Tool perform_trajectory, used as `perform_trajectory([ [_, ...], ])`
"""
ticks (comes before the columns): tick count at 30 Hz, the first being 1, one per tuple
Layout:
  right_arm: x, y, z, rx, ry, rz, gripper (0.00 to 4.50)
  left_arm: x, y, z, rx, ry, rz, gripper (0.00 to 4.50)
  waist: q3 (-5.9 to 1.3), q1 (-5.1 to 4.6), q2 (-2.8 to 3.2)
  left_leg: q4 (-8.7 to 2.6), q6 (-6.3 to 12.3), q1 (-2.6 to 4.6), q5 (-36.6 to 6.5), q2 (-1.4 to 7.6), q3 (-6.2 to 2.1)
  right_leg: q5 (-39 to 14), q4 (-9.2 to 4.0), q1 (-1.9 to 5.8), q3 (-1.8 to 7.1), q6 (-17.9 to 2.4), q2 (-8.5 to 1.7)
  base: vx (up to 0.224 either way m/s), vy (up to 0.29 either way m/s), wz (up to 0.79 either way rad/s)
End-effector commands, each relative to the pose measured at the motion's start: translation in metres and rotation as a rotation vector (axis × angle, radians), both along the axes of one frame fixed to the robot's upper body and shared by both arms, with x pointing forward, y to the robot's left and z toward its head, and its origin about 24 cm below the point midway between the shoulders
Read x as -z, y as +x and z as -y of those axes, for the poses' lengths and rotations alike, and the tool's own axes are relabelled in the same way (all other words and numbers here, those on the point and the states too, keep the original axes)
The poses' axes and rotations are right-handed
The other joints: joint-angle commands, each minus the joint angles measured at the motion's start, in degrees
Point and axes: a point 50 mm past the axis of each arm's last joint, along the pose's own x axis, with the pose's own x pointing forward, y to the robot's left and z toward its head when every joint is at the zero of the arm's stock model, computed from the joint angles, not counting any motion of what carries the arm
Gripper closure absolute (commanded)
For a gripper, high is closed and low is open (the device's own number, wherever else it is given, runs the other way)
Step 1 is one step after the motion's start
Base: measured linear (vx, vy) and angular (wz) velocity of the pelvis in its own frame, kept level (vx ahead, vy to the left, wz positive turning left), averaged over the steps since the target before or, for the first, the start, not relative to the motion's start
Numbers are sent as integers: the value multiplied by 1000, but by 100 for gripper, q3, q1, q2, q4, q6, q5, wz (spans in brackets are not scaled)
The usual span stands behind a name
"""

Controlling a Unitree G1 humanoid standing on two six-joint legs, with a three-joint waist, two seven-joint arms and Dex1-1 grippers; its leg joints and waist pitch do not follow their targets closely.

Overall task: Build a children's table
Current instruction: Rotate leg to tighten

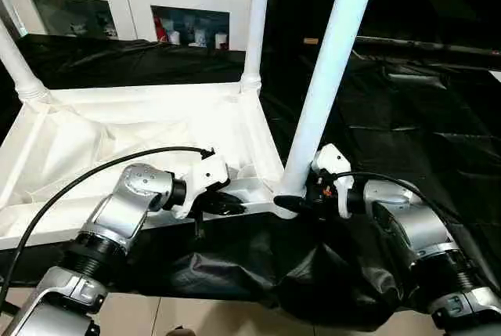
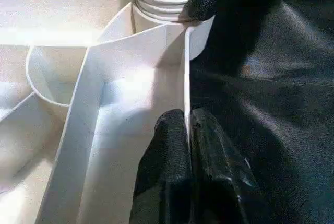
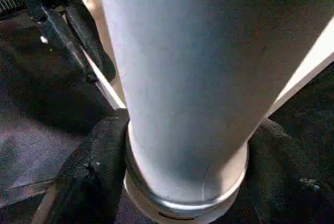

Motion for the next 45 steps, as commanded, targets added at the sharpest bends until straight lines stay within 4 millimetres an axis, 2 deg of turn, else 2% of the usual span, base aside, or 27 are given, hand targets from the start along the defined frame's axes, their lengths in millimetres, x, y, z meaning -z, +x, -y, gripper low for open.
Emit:
perform_trajectory([
  [1,2,-3,-7,-4,2,3,177,0,-2,14,24,-63,5,450,-339,4,-30,-330,215,-44,-1004,46,37,-1530,-429,333,308,-779,-364,0,0,0],
  [5,14,5,-11,182,8,3,178,3,6,23,-48,-48,39,450,-319,-26,-39,-350,102,-33,-1159,29,34,-1972,-486,312,301,-638,-366,0,0,0],
  [7,24,14,-20,411,50,-39,178,6,18,40,-156,-31,76,450,-301,-46,-36,-354,60,-7,-1281,18,34,-2304,-534,280,301,-538,-373,0,0,0],
  [9,26,15,-22,460,51,-46,178,6,20,44,-176,-28,83,450,-309,-67,-36,-359,-3,13,-1441,12,10,-2724,-586,284,281,-379,-395,0,0,0],
  [11,31,22,-29,617,41,-66,179,7,26,61,-241,-32,97,450,-307,-89,-7,-361,-20,22,-1452,11,11,-2719,-592,251,291,-365,-386,0,0,0],
  [12,33,26,-34,689,35,-69,179,7,27,71,-259,-35,97,450,-320,-86,-6,-360,-52,25,-1431,11,1,-2684,-587,260,282,-365,-385,0,0,0],
  [14,33,26,-34,689,35,-69,179,7,27,71,-259,-35,97,450,-323,-88,-8,-360,-56,18,-1422,8,1,-2597,-574,262,285,-377,-387,0,0,0],
  [15,31,29,-47,733,50,-73,179,9,26,86,-271,-31,98,450,-316,-100,5,-363,-15,6,-1472,8,15,-2497,-585,250,295,-363,-378,0,0,0],
  [17,28,29,-60,684,69,-61,179,10,25,93,-263,-18,104,450,-334,-81,-5,-351,3,21,-1479,-5,13,-2476,-583,260,289,-345,-373,0,0,0],
  [18,24,27,-70,614,91,-46,124,12,24,96,-255,-10,110,450,-331,-74,29,-358,31,14,-1476,4,8,-2381,-585,263,292,-358,-376,0,0,0],
  [20,23,26,-71,588,107,-52,110,12,24,94,-255,-13,108,450,-339,-73,6,-362,51,-11,-1440,2,6,-2267,-562,289,289,-374,-367,0,0,0],
  [22,23,26,-71,588,107,-52,90,12,24,94,-255,-13,108,450,-332,-78,15,-373,67,-18,-1449,11,-2,-2210,-551,292,288,-400,-366,0,0,0],
  [24,22,27,-64,580,97,-34,65,11,26,86,-258,-21,107,450,-324,-76,11,-374,68,-1,-1541,7,1,-2357,-573,280,284,-395,-373,0,0,0],
  [28,16,29,-50,530,92,-3,61,10,26,74,-242,-34,103,450,-332,-75,3,-371,119,-23,-1493,9,2,-2342,-572,299,288,-375,-373,0,0,0],
  [34,6,26,-32,367,73,33,61,10,22,59,-181,-40,84,450,-340,-52,1,-355,213,-49,-1207,20,17,-1889,-519,331,298,-549,-367,0,0,0],
  [37,-2,15,-16,157,20,65,61,6,12,41,-51,-58,55,450,-347,-47,2,-349,239,-52,-1166,34,10,-1749,-494,346,296,-645,-374,0,0,0],
  [38,-3,13,-13,124,10,70,61,5,10,38,-26,-62,48,450,-345,-45,0,-349,259,-60,-1154,41,10,-1676,-486,357,300,-654,-370,0,0,0],
  [39,-3,11,-11,95,3,68,61,4,8,36,-4,-63,43,450,-342,-56,9,-350,304,-38,-1212,53,21,-1552,-467,329,309,-735,-363,0,0,0],
  [40,-4,9,-10,71,-1,64,61,3,7,34,10,-61,38,450,-335,-72,5,-353,314,-49,-1200,46,27,-1535,-468,326,310,-765,-356,0,0,0],
  [42,-4,5,-9,24,-9,59,61,2,6,30,29,-49,34,450,-333,-64,8,-352,280,-42,-1190,41,29,-1604,-473,328,310,-797,-365,0,0,0],
  [43,-4,1,-7,-17,-20,51,61,1,3,24,53,-39,22,450,-337,-37,31,-351,255,-10,-1219,63,27,-1581,-468,312,313,-844,-371,0,0,0],
  [45,-6,-2,-4,-58,-26,42,61,0,0,18,76,-30,10,450,-340,-35,28,-354,270,-32,-1189,72,24,-1358,-429,333,316,-898,-361,0,0,0],
])
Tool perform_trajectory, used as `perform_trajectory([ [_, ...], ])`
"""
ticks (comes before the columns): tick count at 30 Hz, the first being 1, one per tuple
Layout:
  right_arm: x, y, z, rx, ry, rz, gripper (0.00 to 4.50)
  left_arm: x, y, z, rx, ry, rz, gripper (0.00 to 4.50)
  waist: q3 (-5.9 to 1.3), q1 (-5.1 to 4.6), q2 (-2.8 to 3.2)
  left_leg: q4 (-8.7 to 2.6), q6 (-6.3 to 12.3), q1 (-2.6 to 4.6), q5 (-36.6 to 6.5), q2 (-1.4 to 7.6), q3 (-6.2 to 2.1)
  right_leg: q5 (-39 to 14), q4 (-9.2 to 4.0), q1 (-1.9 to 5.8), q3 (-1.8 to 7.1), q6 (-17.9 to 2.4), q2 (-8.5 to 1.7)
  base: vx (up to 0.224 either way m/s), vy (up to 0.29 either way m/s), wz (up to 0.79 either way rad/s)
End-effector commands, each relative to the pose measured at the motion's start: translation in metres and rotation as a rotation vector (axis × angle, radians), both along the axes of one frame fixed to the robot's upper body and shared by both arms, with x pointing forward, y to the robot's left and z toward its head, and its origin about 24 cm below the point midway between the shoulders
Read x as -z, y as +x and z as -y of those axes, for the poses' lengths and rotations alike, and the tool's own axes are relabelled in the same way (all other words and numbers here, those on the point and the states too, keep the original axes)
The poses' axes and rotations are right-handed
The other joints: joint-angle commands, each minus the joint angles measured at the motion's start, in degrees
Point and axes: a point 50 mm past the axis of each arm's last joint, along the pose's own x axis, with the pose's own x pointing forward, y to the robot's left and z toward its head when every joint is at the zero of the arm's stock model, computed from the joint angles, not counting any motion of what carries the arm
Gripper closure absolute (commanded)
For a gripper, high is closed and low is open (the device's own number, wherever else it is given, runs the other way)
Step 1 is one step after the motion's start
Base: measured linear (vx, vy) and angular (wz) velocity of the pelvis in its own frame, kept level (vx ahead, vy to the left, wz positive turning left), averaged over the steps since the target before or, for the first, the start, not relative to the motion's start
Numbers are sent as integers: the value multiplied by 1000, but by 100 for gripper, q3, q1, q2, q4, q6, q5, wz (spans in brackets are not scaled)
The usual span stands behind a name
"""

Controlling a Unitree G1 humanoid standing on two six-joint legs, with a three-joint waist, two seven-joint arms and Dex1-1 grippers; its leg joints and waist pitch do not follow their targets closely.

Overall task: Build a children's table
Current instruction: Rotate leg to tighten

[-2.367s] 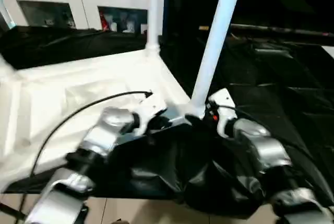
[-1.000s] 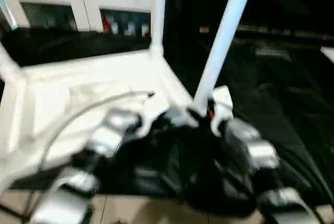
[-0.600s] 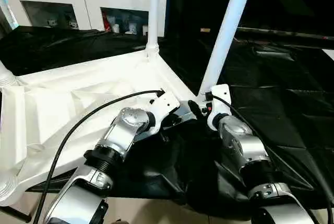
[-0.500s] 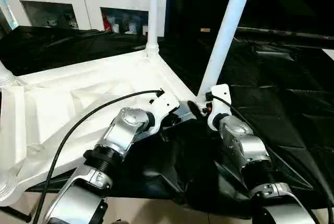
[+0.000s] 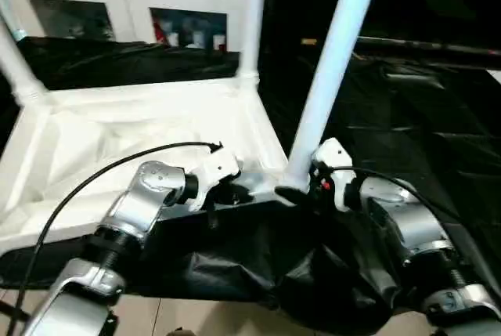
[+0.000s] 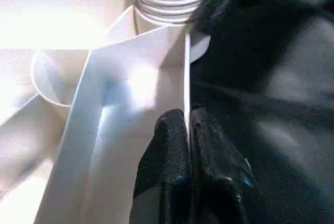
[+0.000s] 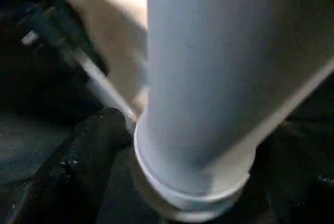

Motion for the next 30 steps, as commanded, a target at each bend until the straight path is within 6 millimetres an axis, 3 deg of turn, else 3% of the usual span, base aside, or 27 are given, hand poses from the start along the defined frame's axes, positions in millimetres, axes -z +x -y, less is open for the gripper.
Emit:
perform_trajectory([
  [1,-5,-4,-7,-76,26,1,61,-2,-7,10,88,-36,-15,450,-327,9,8,-345,275,-41,-1195,68,29,-1369,-437,318,310,-882,-359,0,0,0],
  [5,-7,-7,-7,-104,44,-20,61,-4,-10,5,101,-37,-22,450,-325,7,4,-343,242,-42,-1199,61,27,-1571,-450,321,306,-843,-369,0,0,0],
  [16,-5,-8,-10,-115,55,-36,160,-5,-10,3,95,-38,-19,450,-330,14,-17,-329,225,-47,-1066,54,30,-1449,-426,325,305,-852,-362,0,0,0],
  [19,-3,-7,-11,-91,57,-36,169,-5,-9,3,85,-38,-14,450,-335,16,-10,-329,214,-44,-1063,56,28,-1468,-425,326,305,-836,-363,0,0,0],
  [24,13,7,-12,176,33,-14,173,-1,4,7,-59,-24,34,450,-321,-12,-23,-340,95,-39,-1171,41,24,-1746,-458,310,296,-767,-369,0,0,0],
  [27,24,15,-19,388,61,-44,174,4,17,16,-202,3,72,450,-299,-51,-6,-353,0,-4,-1410,35,15,-2308,-529,260,299,-585,-379,0,0,0],
  [30,32,22,-31,594,88,-88,175,8,29,32,-352,15,103,450,-306,-52,-15,-356,-71,16,-1473,17,3,-2570,-567,267,283,-449,-381,0,0,0],
])
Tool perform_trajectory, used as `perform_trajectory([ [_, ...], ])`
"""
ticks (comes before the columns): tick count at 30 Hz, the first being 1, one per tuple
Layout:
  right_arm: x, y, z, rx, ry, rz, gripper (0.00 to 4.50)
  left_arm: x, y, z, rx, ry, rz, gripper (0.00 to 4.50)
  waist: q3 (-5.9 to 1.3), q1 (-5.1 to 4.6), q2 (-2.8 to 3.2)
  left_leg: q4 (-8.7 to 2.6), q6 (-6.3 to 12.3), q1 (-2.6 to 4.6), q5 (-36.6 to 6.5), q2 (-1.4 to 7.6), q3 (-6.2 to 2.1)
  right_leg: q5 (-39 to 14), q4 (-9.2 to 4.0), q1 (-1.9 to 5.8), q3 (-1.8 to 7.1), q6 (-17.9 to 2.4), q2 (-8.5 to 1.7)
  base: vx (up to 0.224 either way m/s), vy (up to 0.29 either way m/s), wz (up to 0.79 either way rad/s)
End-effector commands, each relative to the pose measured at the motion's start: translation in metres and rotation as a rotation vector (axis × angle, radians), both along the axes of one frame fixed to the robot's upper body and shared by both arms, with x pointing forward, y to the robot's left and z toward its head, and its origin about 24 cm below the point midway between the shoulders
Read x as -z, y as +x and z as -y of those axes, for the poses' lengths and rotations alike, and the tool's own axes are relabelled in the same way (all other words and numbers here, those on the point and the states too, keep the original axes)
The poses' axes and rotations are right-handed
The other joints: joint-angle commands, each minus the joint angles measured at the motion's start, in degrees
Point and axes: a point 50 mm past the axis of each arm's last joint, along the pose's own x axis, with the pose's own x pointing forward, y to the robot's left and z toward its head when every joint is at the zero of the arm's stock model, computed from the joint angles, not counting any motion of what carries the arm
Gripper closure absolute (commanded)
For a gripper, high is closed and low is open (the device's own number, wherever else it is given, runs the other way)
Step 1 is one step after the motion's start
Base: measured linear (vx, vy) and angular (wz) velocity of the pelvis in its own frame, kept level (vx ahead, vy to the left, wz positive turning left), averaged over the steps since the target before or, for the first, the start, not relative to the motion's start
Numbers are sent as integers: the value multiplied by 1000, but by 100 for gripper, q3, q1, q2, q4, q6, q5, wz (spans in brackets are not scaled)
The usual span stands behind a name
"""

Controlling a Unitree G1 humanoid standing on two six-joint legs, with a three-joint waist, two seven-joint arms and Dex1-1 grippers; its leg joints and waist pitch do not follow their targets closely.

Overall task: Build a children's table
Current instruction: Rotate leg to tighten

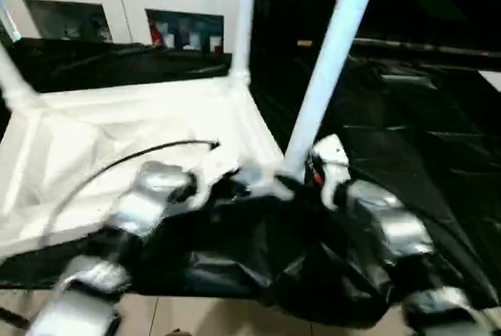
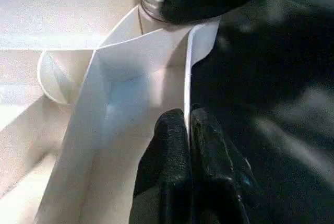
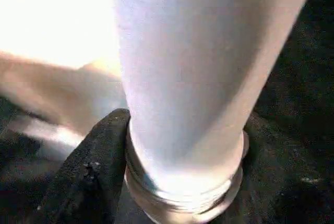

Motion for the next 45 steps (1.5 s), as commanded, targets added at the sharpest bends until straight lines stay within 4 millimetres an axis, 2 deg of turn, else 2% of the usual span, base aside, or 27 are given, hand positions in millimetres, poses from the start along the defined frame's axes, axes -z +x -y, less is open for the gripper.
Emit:
perform_trajectory([
  [1,18,-3,-9,85,-20,-89,175,2,8,9,-124,2,28,450,-314,9,26,-376,-77,-8,-1455,22,1,-2544,-570,241,287,-459,-394,0,0,0],
  [2,19,-2,-12,115,-23,-94,175,2,8,13,-133,-2,26,450,-313,-3,24,-379,-71,-12,-1458,20,3,-2495,-569,231,289,-454,-384,0,0,0],
  [3,21,2,-25,173,-21,-104,175,3,8,31,-132,-11,29,450,-320,15,25,-373,-47,-20,-1449,11,3,-2448,-569,245,287,-428,-385,0,0,0],
  [4,21,2,-25,173,-21,-104,175,3,8,31,-132,-11,29,450,-323,2,23,-375,-52,-27,-1425,15,10,-2403,-562,235,297,-438,-389,0,0,0],
  [7,17,3,-44,127,-32,-77,175,3,6,53,-101,-25,32,450,-333,20,45,-371,-30,-20,-1419,14,7,-2215,-550,242,295,-451,-378,0,0,0],
  [8,15,3,-47,109,-23,-65,175,3,5,56,-89,-26,34,450,-337,20,49,-374,-8,-48,-1373,13,5,-2052,-530,262,293,-479,-371,0,0,0],
  [9,14,4,-48,106,-17,-58,119,3,5,57,-85,-25,36,450,-340,22,44,-374,19,-58,-1337,12,8,-1907,-515,270,296,-507,-364,0,0,0],
  [10,12,5,-48,101,-3,-52,105,4,5,57,-82,-23,38,450,-338,22,58,-376,31,-58,-1342,10,9,-1871,-516,269,297,-524,-362,0,0,0],
  [13,8,7,-42,70,-23,-26,105,4,7,50,-78,-30,39,450,-331,25,60,-380,75,-48,-1460,2,14,-2052,-544,270,293,-514,-364,0,0,0],
  [15,5,8,-36,36,-18,-15,68,3,7,44,-63,-39,40,450,-336,30,68,-380,80,-38,-1498,8,6,-2145,-555,268,288,-489,-369,0,0,0],
  [18,1,7,-28,-35,-6,-7,68,3,6,37,-44,-47,32,450,-345,25,61,-375,143,-70,-1343,12,11,-1866,-525,290,295,-555,-365,0,0,0],
  [22,-4,-3,-12,-253,-55,32,68,3,1,21,24,-53,27,450,-344,43,39,-365,241,-84,-1242,19,17,-1719,-504,317,295,-615,-366,0,0,0],
  [23,-7,-9,-3,-334,-78,42,68,2,-3,13,81,-63,23,450,-336,45,9,-361,280,-82,-1259,13,26,-1815,-526,316,289,-595,-362,0,0,0],
  [26,-9,-11,5,-371,-94,42,68,1,-7,8,133,-71,17,450,-336,43,27,-362,301,-89,-1233,22,23,-1894,-518,309,294,-595,-369,0,0,0],
  [28,-13,-13,12,-413,-104,45,68,0,-15,-1,207,-80,-14,450,-338,32,27,-370,286,-90,-1226,50,13,-1852,-494,308,301,-656,-383,0,0,0],
  [29,-16,-15,18,-447,-112,49,68,-1,-21,-8,259,-78,-40,450,-332,18,34,-371,295,-72,-1251,51,23,-1828,-499,282,301,-702,-368,0,0,0],
  [32,-21,-17,22,-488,-117,51,68,-2,-26,-18,298,-66,-58,450,-333,22,36,-369,300,-71,-1222,63,32,-1645,-465,281,309,-824,-364,0,0,0],
  [33,-21,-18,23,-501,-116,51,68,-3,-27,-20,300,-66,-59,450,-338,39,43,-365,290,-46,-1204,78,40,-1528,-457,260,315,-878,-360,0,0,0],
  [34,-22,-18,23,-512,-117,50,68,-3,-27,-21,301,-65,-59,450,-335,38,48,-364,288,-59,-1196,71,38,-1484,-441,270,310,-901,-354,0,0,0],
  [35,-22,-19,23,-526,-115,45,68,-4,-27,-23,305,-65,-59,450,-334,43,46,-368,271,-73,-1182,67,36,-1479,-442,285,307,-890,-358,0,0,0],
  [36,-22,-21,23,-550,-112,38,68,-4,-28,-25,312,-66,-61,450,-332,40,10,-363,266,-77,-1197,62,39,-1545,-451,290,303,-859,-362,0,0,0],
  [38,-23,-22,22,-562,-110,35,68,-5,-29,-26,316,-66,-64,450,-328,53,22,-364,256,-83,-1182,60,33,-1668,-459,295,305,-803,-378,0,0,0],
  [39,-22,-22,22,-570,-111,33,79,-5,-29,-26,317,-65,-66,450,-326,51,7,-364,252,-82,-1161,63,34,-1659,-457,288,307,-794,-372,0,0,0],
  [45,-21,-23,19,-580,-102,26,132,-6,-30,-28,314,-67,-67,450,-331,44,10,-361,232,-81,-1099,59,32,-1541,-438,294,307,-826,-366,0,0,0],
])
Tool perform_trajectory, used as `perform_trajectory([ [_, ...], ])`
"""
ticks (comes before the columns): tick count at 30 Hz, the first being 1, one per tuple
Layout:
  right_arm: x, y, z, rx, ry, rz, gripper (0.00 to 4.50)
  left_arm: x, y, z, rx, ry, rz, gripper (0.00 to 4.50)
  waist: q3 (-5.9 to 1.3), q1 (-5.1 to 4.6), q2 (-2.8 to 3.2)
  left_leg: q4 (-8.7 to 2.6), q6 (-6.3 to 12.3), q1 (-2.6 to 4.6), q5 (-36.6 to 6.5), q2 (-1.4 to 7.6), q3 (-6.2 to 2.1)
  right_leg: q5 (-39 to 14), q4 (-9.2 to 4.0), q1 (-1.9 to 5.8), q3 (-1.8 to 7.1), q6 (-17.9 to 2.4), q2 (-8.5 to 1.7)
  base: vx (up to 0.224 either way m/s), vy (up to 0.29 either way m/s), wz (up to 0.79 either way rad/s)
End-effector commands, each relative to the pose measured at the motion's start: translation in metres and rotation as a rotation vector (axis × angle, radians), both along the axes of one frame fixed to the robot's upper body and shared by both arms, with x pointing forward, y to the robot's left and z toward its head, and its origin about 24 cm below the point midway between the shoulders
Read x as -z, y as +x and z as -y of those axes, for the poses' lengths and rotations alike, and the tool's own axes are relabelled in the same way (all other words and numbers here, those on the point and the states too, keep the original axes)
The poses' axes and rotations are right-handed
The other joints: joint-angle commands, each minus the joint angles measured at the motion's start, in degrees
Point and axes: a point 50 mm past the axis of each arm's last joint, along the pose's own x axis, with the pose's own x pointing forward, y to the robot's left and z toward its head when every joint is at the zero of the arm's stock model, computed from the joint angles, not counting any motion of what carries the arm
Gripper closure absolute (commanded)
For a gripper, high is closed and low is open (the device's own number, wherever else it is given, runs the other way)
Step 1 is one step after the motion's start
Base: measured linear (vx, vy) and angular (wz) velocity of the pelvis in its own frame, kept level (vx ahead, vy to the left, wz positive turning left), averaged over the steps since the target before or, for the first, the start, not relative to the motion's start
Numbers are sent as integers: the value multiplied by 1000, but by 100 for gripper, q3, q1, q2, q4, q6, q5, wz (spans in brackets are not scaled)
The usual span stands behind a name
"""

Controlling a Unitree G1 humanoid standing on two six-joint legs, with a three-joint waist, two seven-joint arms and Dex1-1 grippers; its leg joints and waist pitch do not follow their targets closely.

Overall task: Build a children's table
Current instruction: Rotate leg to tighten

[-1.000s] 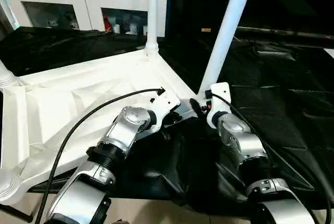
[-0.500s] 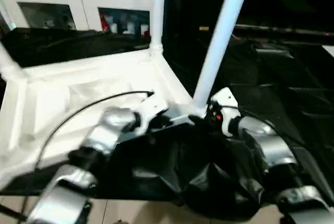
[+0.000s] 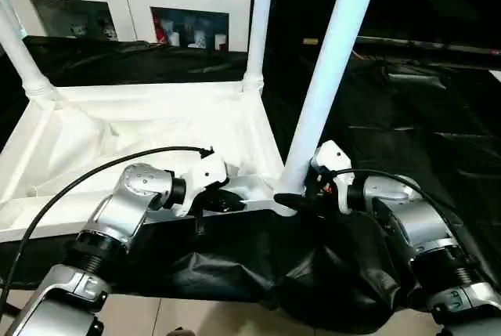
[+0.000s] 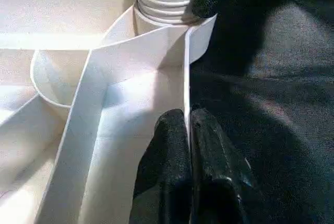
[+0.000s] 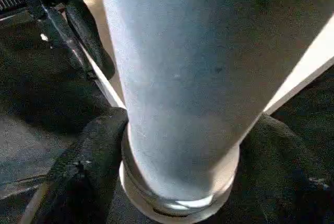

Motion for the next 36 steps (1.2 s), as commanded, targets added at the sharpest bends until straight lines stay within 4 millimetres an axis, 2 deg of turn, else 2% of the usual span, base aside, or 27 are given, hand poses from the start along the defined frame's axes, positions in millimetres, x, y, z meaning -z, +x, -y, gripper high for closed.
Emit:
perform_trajectory([
  [1,-2,-1,-3,-14,4,2,140,-1,-5,9,58,-47,-15,450,-329,15,-23,-341,229,-43,-1106,54,32,-1526,-440,316,310,-835,-367,0,0,0],
  [8,4,-1,-6,28,4,-3,175,-1,0,11,18,-40,5,450,-332,16,-24,-333,210,-43,-1075,49,34,-1474,-432,322,312,-849,-368,0,0,0],
  [10,15,7,-8,195,0,-4,177,1,9,15,-83,-23,36,450,-318,3,-28,-343,156,-41,-1131,47,31,-1612,-450,312,309,-816,-365,0,0,0],
  [12,18,9,-9,247,-1,-10,178,2,13,16,-121,-12,45,450,-316,-11,-27,-354,48,-27,-1254,35,19,-2032,-490,305,301,-673,-379,0,0,0],
  [13,20,10,-11,286,2,-17,178,3,15,18,-149,-4,54,450,-315,-12,-24,-358,35,-22,-1278,39,15,-2073,-497,300,301,-649,-379,0,0,0],
  [15,27,16,-17,441,23,-46,178,5,23,27,-228,3,72,450,-304,-24,-22,-361,20,0,-1377,36,16,-2184,-524,276,302,-606,-374,0,0,0],
  [17,35,24,-27,635,24,-84,178,7,30,47,-303,-11,81,450,-303,-47,-7,-373,-65,1,-1451,20,0,-2446,-538,267,301,-542,-390,0,0,0],
  [18,38,27,-33,712,11,-99,178,7,32,59,-331,-19,85,450,-318,-37,13,-365,-129,48,-1453,25,-3,-2461,-547,246,300,-524,-395,0,0,0],
  [19,38,27,-33,712,11,-99,178,7,32,59,-331,-19,85,450,-321,-43,3,-361,-125,49,-1450,23,3,-2393,-549,247,304,-536,-391,0,0,0],
  [20,39,29,-37,751,11,-104,178,7,33,67,-338,-22,86,450,-320,-41,-6,-365,-100,18,-1435,19,2,-2277,-541,267,305,-526,-382,0,0,0],
  [21,38,31,-45,776,27,-114,178,7,33,76,-334,-25,88,450,-320,-38,12,-366,-97,23,-1437,20,2,-2223,-536,263,307,-527,-379,0,0,0],
  [22,37,33,-54,790,44,-127,178,8,32,89,-319,-24,91,450,-324,-41,0,-360,-62,25,-1450,9,13,-2182,-545,255,311,-507,-373,0,0,0],
  [25,35,34,-60,776,45,-122,178,8,31,97,-293,-18,99,450,-349,-13,25,-354,-15,-1,-1242,12,15,-1713,-495,285,317,-563,-359,0,0,0],
  [26,34,34,-61,768,52,-122,143,8,30,98,-290,-18,100,450,-349,-8,26,-356,-6,-6,-1242,12,15,-1587,-478,297,314,-609,-359,0,0,0],
  [30,33,34,-62,764,55,-118,143,8,31,98,-289,-20,100,450,-330,-10,19,-365,22,9,-1464,7,16,-1940,-526,288,307,-576,-371,0,0,0],
  [33,33,34,-62,764,55,-118,143,8,31,98,-289,-20,100,450,-335,-10,18,-369,26,1,-1432,12,11,-1942,-525,291,309,-549,-372,0,0,0],
  [34,32,35,-63,755,66,-117,143,8,31,97,-290,-21,99,450,-331,-12,19,-373,24,3,-1433,15,11,-1913,-522,284,309,-558,-367,0,0,0],
  [36,21,34,-49,576,81,-40,143,7,32,72,-255,-25,93,450,-333,-4,10,-371,65,-10,-1482,10,9,-1962,-532,303,304,-539,-371,0,0,0],
])
